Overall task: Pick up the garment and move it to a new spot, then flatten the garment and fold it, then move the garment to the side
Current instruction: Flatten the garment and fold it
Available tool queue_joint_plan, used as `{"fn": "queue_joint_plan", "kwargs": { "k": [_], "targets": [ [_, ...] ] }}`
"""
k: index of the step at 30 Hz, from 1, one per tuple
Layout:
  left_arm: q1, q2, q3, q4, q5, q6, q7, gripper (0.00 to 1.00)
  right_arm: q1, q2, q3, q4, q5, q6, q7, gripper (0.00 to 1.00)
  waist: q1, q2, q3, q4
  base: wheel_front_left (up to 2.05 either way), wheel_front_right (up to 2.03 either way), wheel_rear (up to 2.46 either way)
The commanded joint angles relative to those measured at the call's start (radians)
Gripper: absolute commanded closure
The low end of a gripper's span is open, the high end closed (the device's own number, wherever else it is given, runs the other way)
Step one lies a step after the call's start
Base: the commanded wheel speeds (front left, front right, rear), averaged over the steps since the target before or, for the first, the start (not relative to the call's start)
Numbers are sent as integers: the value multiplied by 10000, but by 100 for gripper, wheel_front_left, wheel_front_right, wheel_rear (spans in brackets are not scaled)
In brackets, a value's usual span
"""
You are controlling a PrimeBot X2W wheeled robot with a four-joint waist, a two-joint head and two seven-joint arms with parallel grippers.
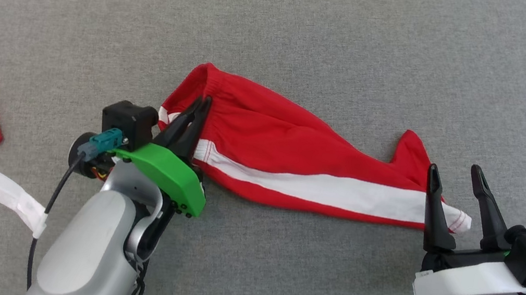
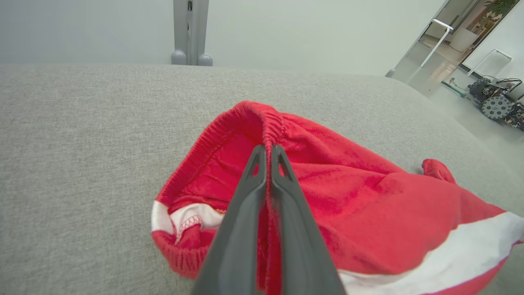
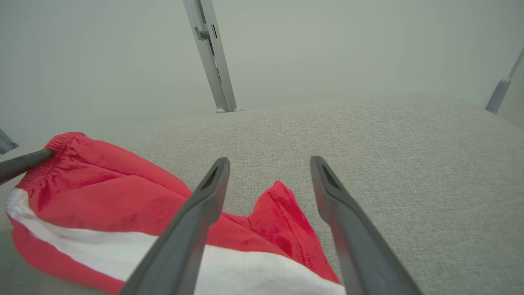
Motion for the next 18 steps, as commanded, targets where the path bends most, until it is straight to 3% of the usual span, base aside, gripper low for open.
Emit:
{"fn": "queue_joint_plan", "kwargs": {
  "k": [1, 12, 17, 18],
  "targets": [
    [-270, 72, 137, 143, 56, 112, -158, 100, -145, 22, -17, 43, 85, -14, -60, 0, 0, 0, 67, -62, 0, 0, 0],
    [-365, 502, 1302, 1135, -179, 1056, -1210, 100, -290, 59, -257, 165, -21, -12, -148, 0, 0, 0, 107, -51, 0, 0, 0],
    [38, 581, 1333, 960, -340, 954, -1248, 100, -358, 59, -313, 90, -115, -14, -158, 0, 0, 0, 75, 132, 0, 0, 0],
    [135, 548, 1291, 877, -379, 892, -1291, 25, -378, 46, -305, 75, -134, -14, -145, 0, 0, 0, 61, 160, 0, 0, 0]
  ]
}}
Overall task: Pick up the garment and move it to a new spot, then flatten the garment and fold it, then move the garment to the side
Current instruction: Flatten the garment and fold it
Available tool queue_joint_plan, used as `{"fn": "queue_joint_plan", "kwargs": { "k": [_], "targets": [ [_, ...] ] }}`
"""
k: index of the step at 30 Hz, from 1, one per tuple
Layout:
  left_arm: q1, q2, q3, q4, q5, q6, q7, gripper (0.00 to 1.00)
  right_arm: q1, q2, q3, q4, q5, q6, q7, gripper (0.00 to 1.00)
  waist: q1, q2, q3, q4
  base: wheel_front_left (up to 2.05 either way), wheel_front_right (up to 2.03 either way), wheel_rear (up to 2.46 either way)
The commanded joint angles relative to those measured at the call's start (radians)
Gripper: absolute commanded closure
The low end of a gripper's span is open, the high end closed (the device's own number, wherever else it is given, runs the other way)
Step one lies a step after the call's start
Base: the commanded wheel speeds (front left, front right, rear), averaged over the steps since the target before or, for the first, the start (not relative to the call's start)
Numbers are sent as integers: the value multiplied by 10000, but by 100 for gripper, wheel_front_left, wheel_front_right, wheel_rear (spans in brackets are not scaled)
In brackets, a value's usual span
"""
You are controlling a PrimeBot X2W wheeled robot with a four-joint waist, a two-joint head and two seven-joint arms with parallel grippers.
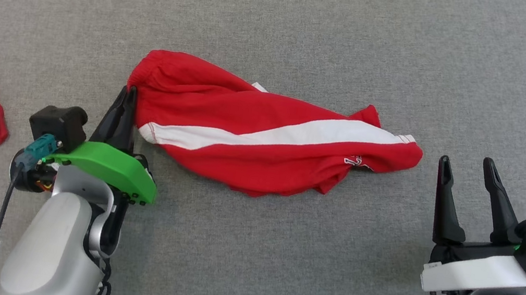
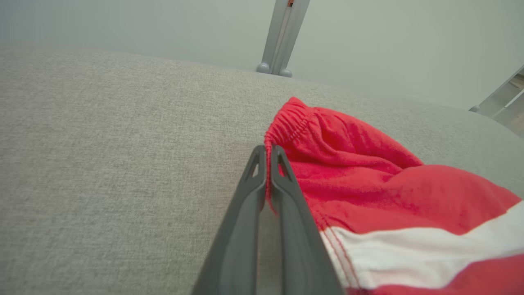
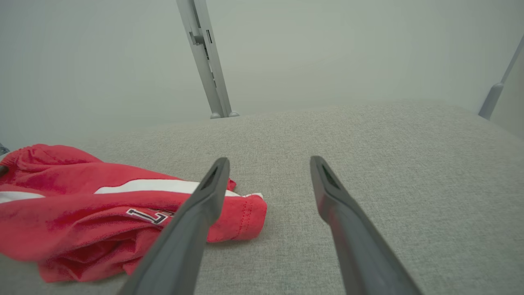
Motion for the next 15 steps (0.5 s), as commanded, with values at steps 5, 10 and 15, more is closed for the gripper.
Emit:
{"fn": "queue_joint_plan", "kwargs": {
  "k": [5, 10, 15],
  "targets": [
    [460, 123, -290, -592, 547, 176, -773, 0, -184, -105, 50, -108, -135, -14, 12, 0, 0, 0, -189, 159, 0, 0, 0],
    [1090, 194, -215, -1554, 1252, 761, -1344, 0, -102, -213, 119, -193, -221, -14, 170, 0, 0, 0, -568, 304, 0, 0, 0],
    [1918, 399, -76, -2429, 1720, 1147, -1423, 0, 138, -283, 193, -266, -246, -14, 360, 0, 0, 0, -917, 462, 0, 0, 0]
  ]
}}
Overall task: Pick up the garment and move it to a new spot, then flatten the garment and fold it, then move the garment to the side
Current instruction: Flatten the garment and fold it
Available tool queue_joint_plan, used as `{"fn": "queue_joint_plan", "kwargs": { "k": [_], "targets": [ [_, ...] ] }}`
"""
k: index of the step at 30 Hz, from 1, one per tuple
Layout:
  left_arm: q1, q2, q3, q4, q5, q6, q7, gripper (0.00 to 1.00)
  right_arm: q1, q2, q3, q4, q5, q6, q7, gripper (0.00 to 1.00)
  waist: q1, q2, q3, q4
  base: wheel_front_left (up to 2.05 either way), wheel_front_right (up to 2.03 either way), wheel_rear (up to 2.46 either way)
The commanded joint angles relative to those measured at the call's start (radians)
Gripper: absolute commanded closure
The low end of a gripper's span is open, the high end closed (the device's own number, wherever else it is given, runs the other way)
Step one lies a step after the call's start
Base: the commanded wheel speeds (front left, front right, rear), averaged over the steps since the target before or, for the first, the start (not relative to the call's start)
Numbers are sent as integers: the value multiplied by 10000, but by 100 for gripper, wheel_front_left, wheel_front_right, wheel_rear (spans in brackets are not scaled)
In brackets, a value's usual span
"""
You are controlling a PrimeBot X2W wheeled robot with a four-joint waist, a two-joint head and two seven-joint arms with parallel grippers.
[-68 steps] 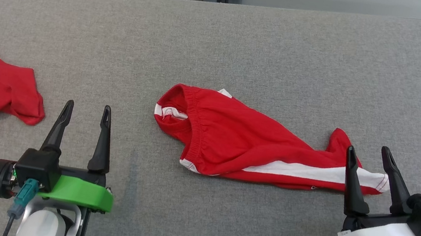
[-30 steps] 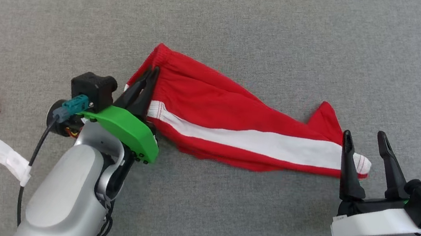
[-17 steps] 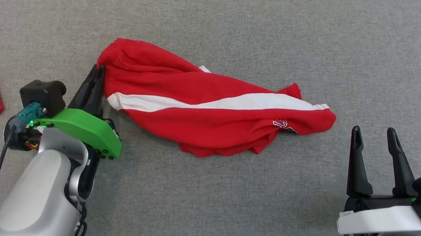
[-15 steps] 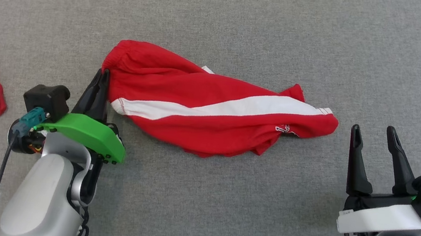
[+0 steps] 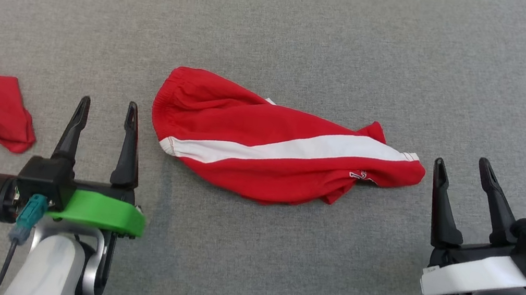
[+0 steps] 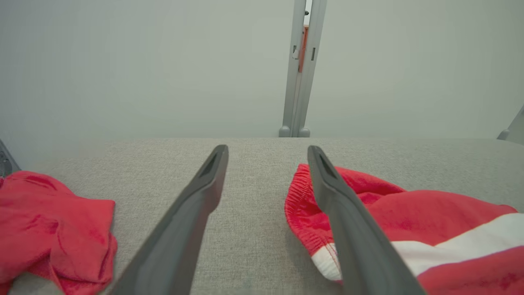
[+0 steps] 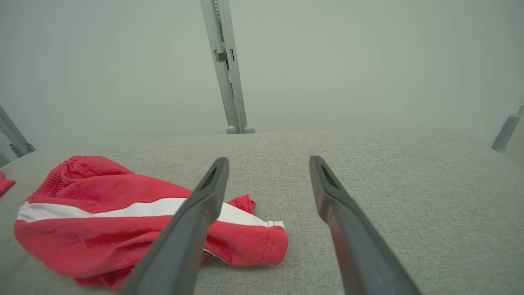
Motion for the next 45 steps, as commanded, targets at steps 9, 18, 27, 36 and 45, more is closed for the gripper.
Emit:
{"fn": "queue_joint_plan", "kwargs": {
  "k": [9, 18, 27, 36, 45],
  "targets": [
    [1210, 348, 156, -617, 202, 308, -67, 0, 494, -36, 79, -187, 34, -14, 271, 0, 0, 0, -501, 226, 0, 0, 0],
    [1436, 383, 56, -719, 188, 432, 54, 0, 632, -42, 34, -313, 61, -14, 378, 0, 0, 0, -592, 241, 0, 0, 0],
    [231, 354, -713, -612, 63, -282, 1365, 0, 455, -34, 76, -400, 36, -14, 438, 0, 0, 0, -224, 301, 0, 0, 0],
    [-563, 107, -1191, 397, -779, -843, 3698, 0, 255, 23, 127, -195, 149, -14, 342, 0, 0, 0, 130, -139, 0, 0, 0],
    [-701, 196, -1063, 608, -1017, -679, 4089, 100, 4, -27, -112, 216, 286, -14, 220, 0, 0, 0, 571, -342, 0, 0, 0]
  ]
}}
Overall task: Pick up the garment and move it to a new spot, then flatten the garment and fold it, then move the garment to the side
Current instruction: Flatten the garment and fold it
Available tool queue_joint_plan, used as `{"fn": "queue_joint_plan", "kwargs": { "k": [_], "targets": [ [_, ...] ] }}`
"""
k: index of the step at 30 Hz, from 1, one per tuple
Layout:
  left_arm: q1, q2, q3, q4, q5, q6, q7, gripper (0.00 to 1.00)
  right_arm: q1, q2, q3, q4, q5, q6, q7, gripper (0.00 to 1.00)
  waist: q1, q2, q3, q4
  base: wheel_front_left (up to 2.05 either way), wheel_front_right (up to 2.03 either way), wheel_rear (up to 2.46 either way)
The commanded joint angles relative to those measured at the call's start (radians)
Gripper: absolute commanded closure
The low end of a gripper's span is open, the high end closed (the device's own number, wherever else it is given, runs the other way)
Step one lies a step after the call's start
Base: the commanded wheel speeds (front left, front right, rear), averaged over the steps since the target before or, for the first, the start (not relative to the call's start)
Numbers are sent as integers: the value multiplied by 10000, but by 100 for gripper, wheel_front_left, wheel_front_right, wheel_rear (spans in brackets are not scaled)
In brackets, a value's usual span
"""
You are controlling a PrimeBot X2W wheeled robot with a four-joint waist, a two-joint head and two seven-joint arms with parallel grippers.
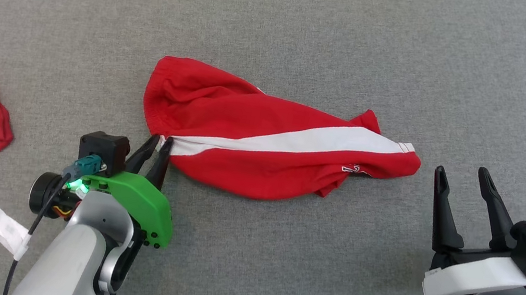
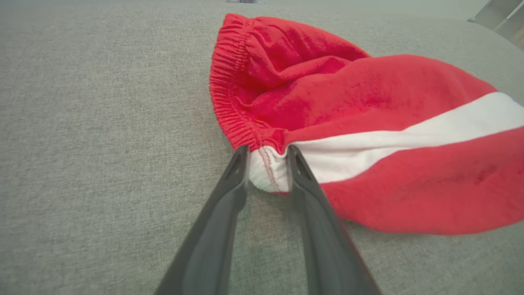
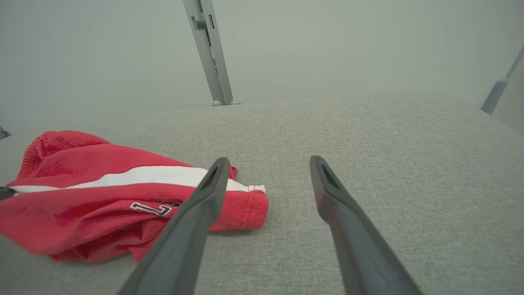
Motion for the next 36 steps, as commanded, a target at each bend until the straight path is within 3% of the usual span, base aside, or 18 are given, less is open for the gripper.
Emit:
{"fn": "queue_joint_plan", "kwargs": {
  "k": [1, 7, 18, 27, 28, 29, 30, 36],
  "targets": [
    [-153, 106, 18, -2, -57, 31, 49, 100, -215, -94, -42, 125, 108, -14, -29, 0, 0, 0, 163, -46, 0, 0, 0],
    [-293, 174, -68, -96, -24, 10, 131, 100, -673, -407, 19, 707, 343, -14, 58, 0, 0, 0, 449, 19, 0, 0, 0],
    [-580, 125, -283, -296, 150, 47, -33, 100, -2153, -1335, 1034, 2211, 1258, -14, 431, 0, 0, 0, 908, 383, 0, 0, 0],
    [-711, 26, -406, -154, 157, 33, -293, 100, -2568, -1612, 1897, 3003, 2032, -14, 1146, 0, 0, 0, 1011, 631, 0, 0, 0],
    [-721, 22, -414, -137, 149, 33, -336, 100, -2533, -1639, 1958, 2991, 2120, -14, 1177, 35, 0, 0, 1006, 637, 0, 0, 0],
    [-719, 21, -415, -131, 138, 33, -364, 100, -2509, -1657, 2015, 2958, 2196, -14, 1167, 58, 0, 0, 998, 634, 0, 0, 0],
    [-709, 27, -414, -127, 127, 39, -399, 100, -2467, -1669, 2088, 2943, 2321, -14, 1204, 100, 0, 0, 992, 620, 0, 0, 0],
    [-714, 78, -405, -371, 210, 82, -864, 100, -2398, -1857, 2211, 2549, 2663, -14, 761, 100, 0, 0, 891, 560, 0, 0, 0]
  ]
}}
